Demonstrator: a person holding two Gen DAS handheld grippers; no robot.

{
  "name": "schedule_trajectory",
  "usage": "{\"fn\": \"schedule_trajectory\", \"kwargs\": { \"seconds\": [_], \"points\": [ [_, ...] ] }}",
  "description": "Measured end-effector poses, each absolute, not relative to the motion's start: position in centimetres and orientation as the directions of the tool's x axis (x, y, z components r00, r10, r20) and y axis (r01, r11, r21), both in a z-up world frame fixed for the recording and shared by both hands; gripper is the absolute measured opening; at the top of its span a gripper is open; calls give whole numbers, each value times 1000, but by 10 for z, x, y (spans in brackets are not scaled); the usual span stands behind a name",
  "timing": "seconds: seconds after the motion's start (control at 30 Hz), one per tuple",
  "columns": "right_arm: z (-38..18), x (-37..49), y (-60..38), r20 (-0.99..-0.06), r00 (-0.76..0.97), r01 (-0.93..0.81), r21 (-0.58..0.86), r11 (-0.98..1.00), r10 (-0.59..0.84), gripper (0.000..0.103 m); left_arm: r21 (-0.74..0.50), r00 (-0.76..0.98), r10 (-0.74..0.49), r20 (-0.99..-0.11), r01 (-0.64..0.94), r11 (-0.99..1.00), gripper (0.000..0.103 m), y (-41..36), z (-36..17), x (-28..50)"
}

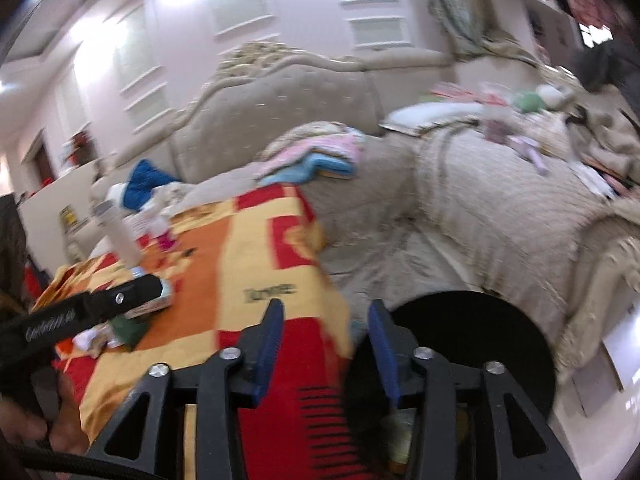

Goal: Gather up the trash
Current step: 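Move both open grippers back over the blanket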

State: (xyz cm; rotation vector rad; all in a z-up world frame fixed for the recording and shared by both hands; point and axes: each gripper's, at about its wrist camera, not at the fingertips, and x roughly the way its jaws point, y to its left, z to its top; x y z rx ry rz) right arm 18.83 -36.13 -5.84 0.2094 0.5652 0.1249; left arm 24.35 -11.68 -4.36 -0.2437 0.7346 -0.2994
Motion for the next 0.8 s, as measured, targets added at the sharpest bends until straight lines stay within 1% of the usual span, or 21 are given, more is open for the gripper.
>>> {"fn": "schedule_trajectory", "kwargs": {
  "seconds": [0.1, 0.17, 0.2, 0.23, 0.27, 0.33, 0.43, 0.5, 0.6, 0.8],
  "points": [
    [-55, 189, -327, -499, 832, -158, 206, 966, 242, 47, -264, 723, -259, -641, 109, 958, 47, -74, -41, 239],
    [-55, 190, -312, -496, 823, -204, 201, 958, 279, 47, -230, 743, -201, -639, 66, 971, 48, -43, -41, 233],
    [-55, 191, -300, -500, 816, -222, 192, 956, 290, 47, -201, 753, -162, -638, 40, 979, 50, -26, -43, 229],
    [-56, 193, -296, -504, 812, -230, 190, 954, 296, 47, -170, 759, -117, -641, 9, 985, 56, -8, -46, 225],
    [-57, 195, -287, -506, 805, -248, 190, 950, 311, 47, -150, 762, -86, -642, -15, 989, 58, 6, -50, 222],
    [-61, 198, -277, -513, 796, -263, 184, 947, 321, 47, -114, 758, -14, -652, -80, 990, 58, 40, -65, 214],
    [-64, 201, -266, -523, 786, -277, 181, 944, 331, 47, -105, 719, 55, -693, -177, 979, 58, 86, -93, 208],
    [-65, 204, -261, -522, 783, -285, 181, 941, 337, 47, -131, 698, 71, -712, -231, 964, 58, 107, -106, 208],
    [-67, 207, -256, -526, 777, -292, 185, 938, 346, 47, -214, 682, 41, -730, -285, 934, 58, 127, -115, 213],
    [-69, 211, -246, -537, 767, -306, 173, 936, 350, 47, -346, 667, -47, -743, -323, 881, 58, 120, -115, 241]
  ]
}}
